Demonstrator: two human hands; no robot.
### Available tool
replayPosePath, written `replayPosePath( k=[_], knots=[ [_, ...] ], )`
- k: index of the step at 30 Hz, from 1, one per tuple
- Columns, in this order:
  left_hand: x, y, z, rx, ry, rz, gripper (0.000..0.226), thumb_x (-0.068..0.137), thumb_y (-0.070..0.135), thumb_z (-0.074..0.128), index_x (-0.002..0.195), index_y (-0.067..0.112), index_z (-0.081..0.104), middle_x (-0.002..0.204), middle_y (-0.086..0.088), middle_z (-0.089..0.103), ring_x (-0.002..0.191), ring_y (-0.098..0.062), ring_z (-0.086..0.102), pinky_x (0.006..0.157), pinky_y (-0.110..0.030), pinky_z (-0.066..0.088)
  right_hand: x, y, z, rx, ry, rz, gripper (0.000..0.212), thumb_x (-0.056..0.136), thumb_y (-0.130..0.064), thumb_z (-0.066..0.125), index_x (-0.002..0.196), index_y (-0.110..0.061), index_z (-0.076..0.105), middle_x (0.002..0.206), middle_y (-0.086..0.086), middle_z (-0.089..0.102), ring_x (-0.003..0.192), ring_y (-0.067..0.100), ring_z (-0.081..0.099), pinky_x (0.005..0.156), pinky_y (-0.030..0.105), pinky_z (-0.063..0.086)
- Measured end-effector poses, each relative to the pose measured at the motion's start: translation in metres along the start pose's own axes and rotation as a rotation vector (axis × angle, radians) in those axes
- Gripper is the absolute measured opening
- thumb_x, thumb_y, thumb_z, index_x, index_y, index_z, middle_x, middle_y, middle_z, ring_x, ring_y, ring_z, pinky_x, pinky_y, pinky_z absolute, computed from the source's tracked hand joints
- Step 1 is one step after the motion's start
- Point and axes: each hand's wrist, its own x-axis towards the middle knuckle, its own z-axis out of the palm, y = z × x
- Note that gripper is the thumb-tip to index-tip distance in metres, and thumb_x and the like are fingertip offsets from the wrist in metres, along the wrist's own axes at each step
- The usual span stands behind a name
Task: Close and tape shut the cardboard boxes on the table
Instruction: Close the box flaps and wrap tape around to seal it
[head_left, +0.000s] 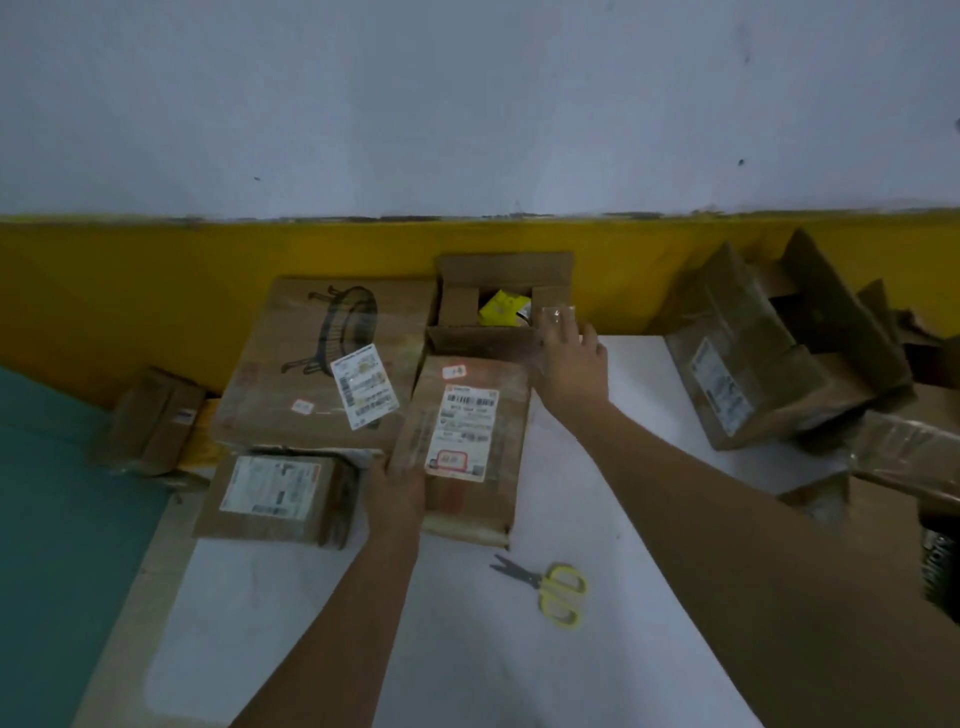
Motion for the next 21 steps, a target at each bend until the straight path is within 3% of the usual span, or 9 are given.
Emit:
replayPosePath(
  k=[3, 5, 7, 9, 10, 13, 16, 19, 21],
  knots=[
    [0.011, -0.019, 0.010, -0.047, 0.040, -0.110, 0.042, 0.088, 0.023, 0.060, 0.126, 0.014, 0.047, 0.123, -0.009, 0.057, 0.111, -0.032, 0.058, 0.100, -0.048, 0.048, 0.036, 0.004, 0.003, -0.165, -0.087, -0.168, 0.072, 0.097, -0.040, 0.056, 0.156, -0.022, 0.018, 0.164, 0.009, 0.011, 0.149, 0.037, 0.008, 0.121, 0.052, 0.011],
    [0.016, -0.027, 0.017, -0.046, 0.083, -0.179, 0.067, 0.085, 0.034, 0.064, 0.140, 0.009, 0.035, 0.138, -0.013, 0.050, 0.120, -0.037, 0.054, 0.099, -0.053, 0.048, 0.052, 0.001, 0.007, -0.213, -0.169, -0.179, 0.065, 0.097, -0.039, 0.054, 0.153, -0.017, 0.028, 0.154, 0.016, 0.035, 0.145, 0.038, 0.023, 0.119, 0.051, 0.017],
    [0.017, -0.030, 0.024, -0.095, 0.122, -0.246, 0.073, 0.086, 0.042, 0.069, 0.143, 0.013, 0.033, 0.141, -0.017, 0.045, 0.118, -0.041, 0.053, 0.087, -0.058, 0.054, 0.058, -0.006, 0.005, -0.261, -0.214, -0.154, 0.039, 0.095, -0.025, 0.058, 0.133, -0.017, 0.055, 0.123, 0.014, 0.060, 0.121, 0.037, 0.052, 0.097, 0.043, 0.043],
    [0.001, -0.020, 0.030, -0.292, 0.035, -0.397, 0.063, 0.090, 0.045, 0.066, 0.141, 0.018, 0.041, 0.139, -0.012, 0.045, 0.122, -0.042, 0.050, 0.080, -0.062, 0.055, 0.052, -0.008, -0.010, -0.287, -0.231, -0.123, 0.017, 0.089, -0.014, 0.060, 0.104, -0.015, 0.067, 0.093, 0.006, 0.063, 0.090, 0.030, 0.062, 0.070, 0.035, 0.048],
    [-0.007, -0.015, 0.032, -0.413, -0.048, -0.452, 0.053, 0.094, 0.042, 0.062, 0.138, 0.018, 0.044, 0.135, -0.009, 0.046, 0.125, -0.042, 0.047, 0.083, -0.062, 0.053, 0.046, -0.006, -0.018, -0.291, -0.229, -0.112, 0.010, 0.087, -0.011, 0.061, 0.095, -0.013, 0.066, 0.087, 0.004, 0.062, 0.081, 0.029, 0.061, 0.064, 0.034, 0.048],
    [-0.026, -0.006, 0.044, -0.577, -0.181, -0.520, 0.035, 0.102, 0.029, 0.050, 0.133, 0.013, 0.046, 0.118, -0.011, 0.047, 0.128, -0.040, 0.046, 0.101, -0.060, 0.043, 0.020, 0.013, -0.045, -0.271, -0.208, -0.074, 0.012, 0.092, -0.003, 0.052, 0.092, -0.008, 0.063, 0.091, 0.007, 0.060, 0.089, 0.032, 0.062, 0.066, 0.037, 0.044],
    [-0.038, 0.008, 0.057, -0.620, -0.218, -0.497, 0.038, 0.103, 0.027, 0.048, 0.136, 0.009, 0.047, 0.130, -0.014, 0.053, 0.123, -0.038, 0.051, 0.100, -0.058, 0.045, -0.010, 0.033, -0.058, -0.269, -0.186, -0.036, 0.011, 0.093, -0.007, 0.055, 0.097, -0.009, 0.065, 0.097, 0.009, 0.065, 0.095, 0.031, 0.064, 0.068, 0.037, 0.047],
    [-0.034, 0.019, 0.075, -0.581, -0.233, -0.424, 0.032, 0.103, 0.021, 0.048, 0.133, 0.009, 0.053, 0.134, -0.018, 0.056, 0.103, -0.029, 0.061, 0.085, -0.047, 0.055, -0.037, 0.049, -0.058, -0.219, -0.267, 0.021, 0.015, 0.097, -0.009, 0.049, 0.098, -0.009, 0.064, 0.100, 0.009, 0.066, 0.093, 0.027, 0.065, 0.070, 0.033, 0.049],
    [-0.025, 0.025, 0.082, -0.548, -0.221, -0.403, 0.032, 0.101, 0.013, 0.049, 0.132, 0.012, 0.056, 0.131, -0.016, 0.058, 0.109, -0.029, 0.061, 0.065, -0.041, 0.056, -0.051, 0.058, -0.052, -0.042, -0.322, 0.095, 0.016, 0.099, -0.017, 0.050, 0.098, -0.008, 0.063, 0.094, 0.010, 0.065, 0.087, 0.025, 0.064, 0.073, 0.035, 0.054]
  ],
)
